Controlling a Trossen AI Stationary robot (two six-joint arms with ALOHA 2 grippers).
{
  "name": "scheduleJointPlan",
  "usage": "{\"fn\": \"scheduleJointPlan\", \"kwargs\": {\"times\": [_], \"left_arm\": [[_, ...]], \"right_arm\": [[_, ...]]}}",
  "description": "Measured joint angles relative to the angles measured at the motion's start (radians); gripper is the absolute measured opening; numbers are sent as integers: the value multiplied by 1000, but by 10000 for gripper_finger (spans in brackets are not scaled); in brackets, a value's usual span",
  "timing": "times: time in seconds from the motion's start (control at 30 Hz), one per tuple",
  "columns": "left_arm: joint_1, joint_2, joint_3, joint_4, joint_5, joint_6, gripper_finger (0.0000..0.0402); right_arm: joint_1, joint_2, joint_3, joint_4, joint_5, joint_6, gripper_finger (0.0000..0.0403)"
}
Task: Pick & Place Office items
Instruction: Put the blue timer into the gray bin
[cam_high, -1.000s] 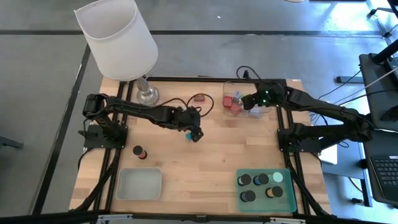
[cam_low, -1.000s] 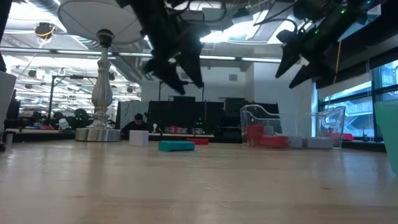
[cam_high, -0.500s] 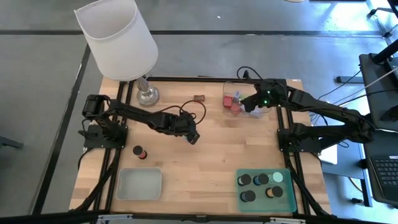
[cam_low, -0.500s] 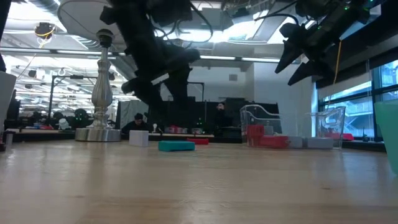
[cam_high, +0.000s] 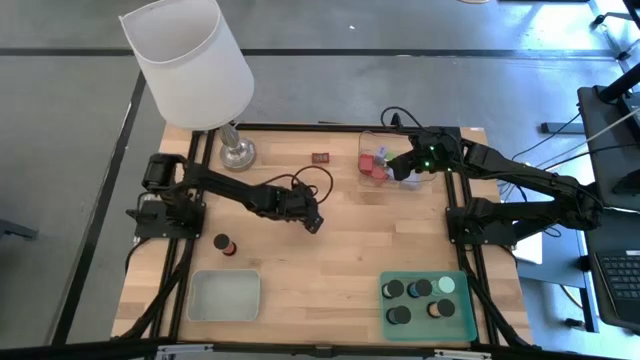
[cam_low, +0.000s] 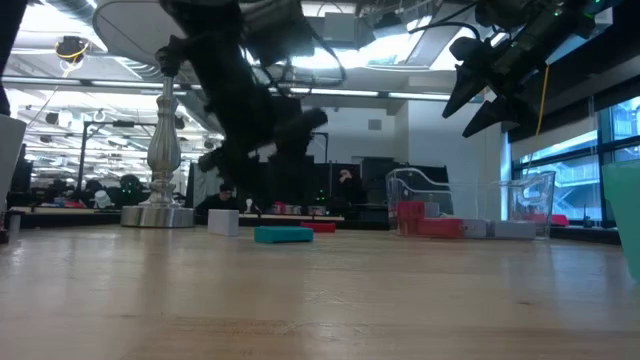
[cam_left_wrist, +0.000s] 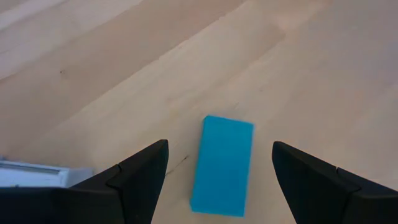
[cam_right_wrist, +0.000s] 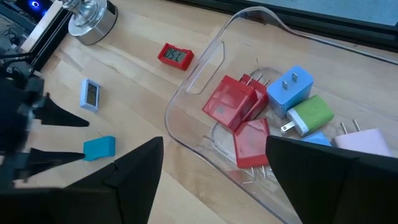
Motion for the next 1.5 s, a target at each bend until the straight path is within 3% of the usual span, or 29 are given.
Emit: {"fn": "scheduleJointPlan", "kwargs": {"times": [0.13, 0.37, 0.43, 0.7, 0.87, 1.1, 1.3, 1.5], "left_arm": [[1, 53, 0, 9, -35, 2, 284], [8, 124, 6, 68, 44, 3, 283], [4, 137, 5, 82, 22, 10, 283], [6, 131, 2, 95, 7, 23, 279], [7, 131, 2, 88, 14, 21, 244], [8, 130, 1, 80, 8, -25, 149], [9, 117, 14, 77, 30, -23, 149], [-7, 10, 40, 89, 109, -19, 149]], "right_arm": [[0, 0, 0, 0, 0, 0, 286], [0, 0, 0, 0, 0, 0, 286], [0, 0, 0, 1, 0, 0, 286], [0, 0, 0, 0, 1, -25, 286], [0, 0, 0, 0, 1, -35, 286], [0, 0, 0, 0, 1, -46, 286], [0, 0, 0, 0, 1, -46, 286], [0, 0, 0, 0, 1, -57, 286]]}}
